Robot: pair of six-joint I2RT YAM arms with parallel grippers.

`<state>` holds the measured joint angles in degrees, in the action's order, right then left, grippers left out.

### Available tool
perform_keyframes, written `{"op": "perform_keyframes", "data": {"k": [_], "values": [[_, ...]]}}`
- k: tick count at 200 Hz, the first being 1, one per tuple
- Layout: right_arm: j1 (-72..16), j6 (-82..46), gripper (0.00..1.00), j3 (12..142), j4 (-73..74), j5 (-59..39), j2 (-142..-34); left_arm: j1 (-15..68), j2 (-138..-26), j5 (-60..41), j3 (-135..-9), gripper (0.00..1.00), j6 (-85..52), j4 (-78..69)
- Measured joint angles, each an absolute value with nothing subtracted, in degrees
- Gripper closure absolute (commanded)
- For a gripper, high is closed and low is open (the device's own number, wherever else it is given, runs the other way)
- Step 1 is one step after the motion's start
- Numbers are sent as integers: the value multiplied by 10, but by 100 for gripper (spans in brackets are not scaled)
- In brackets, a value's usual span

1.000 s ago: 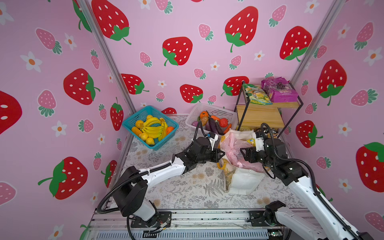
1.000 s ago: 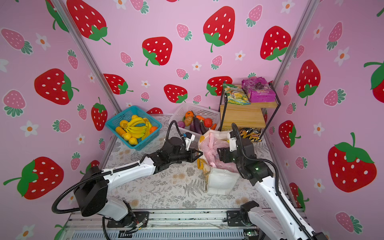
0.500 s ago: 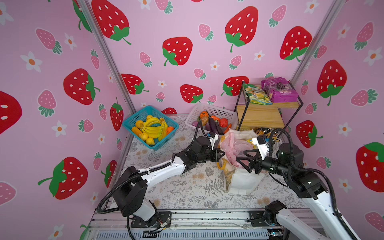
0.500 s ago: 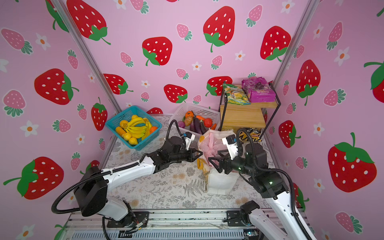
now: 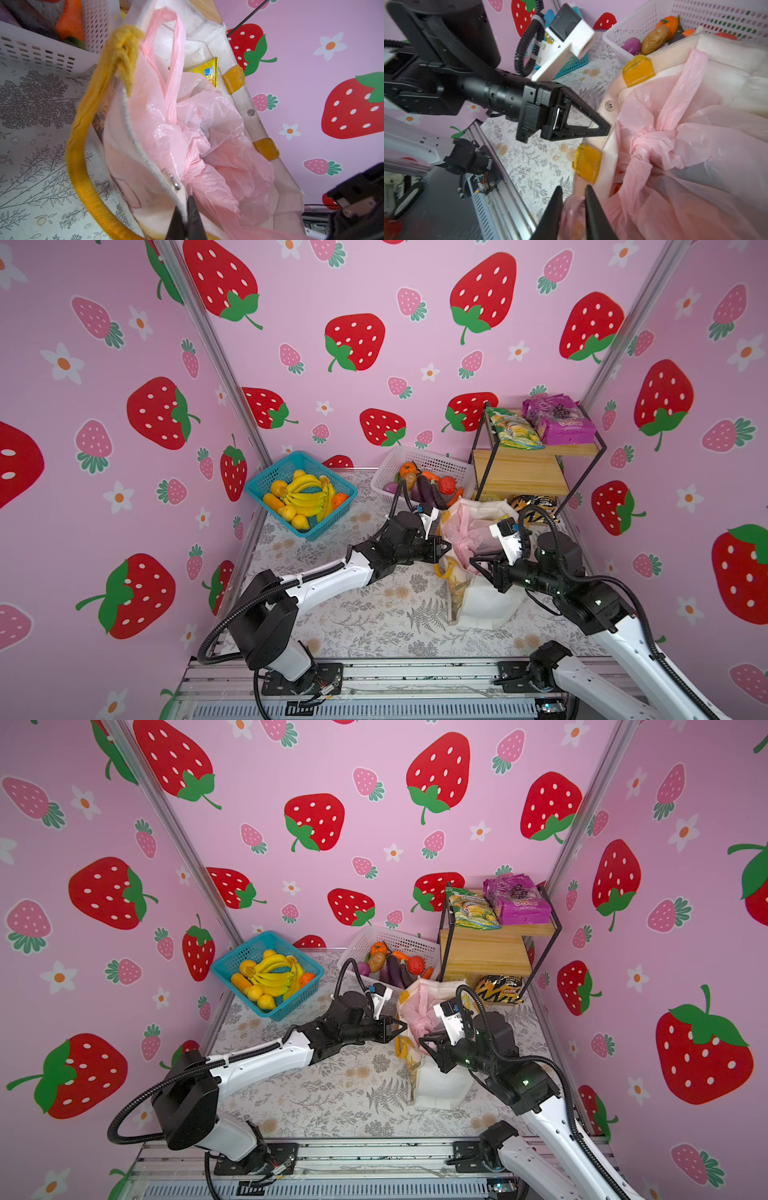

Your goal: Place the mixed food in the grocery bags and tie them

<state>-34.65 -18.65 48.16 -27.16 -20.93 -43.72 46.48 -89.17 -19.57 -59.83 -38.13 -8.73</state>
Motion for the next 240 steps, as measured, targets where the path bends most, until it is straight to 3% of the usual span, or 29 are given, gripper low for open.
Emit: {"op": "perform_keyframes", "data": {"k": [22,52,117,187,240], "values": [[-345,-187,93,482,-233,-159,-492,465,-892,-197,-598,100,-381,-87],[-338,-177,95,485,-206,-96,-598,465,-892,-200,-598,100,-377,-87],[-336,-152,86,476,-157,-59,-706,464,-880,-202,-592,100,-370,-86],[-336,-139,44,442,-78,-96,-716,464,-872,-207,-585,100,-364,-88],[-332,-136,21,479,-149,-76,-641,462,-872,-208,-585,100,-366,-90]]}}
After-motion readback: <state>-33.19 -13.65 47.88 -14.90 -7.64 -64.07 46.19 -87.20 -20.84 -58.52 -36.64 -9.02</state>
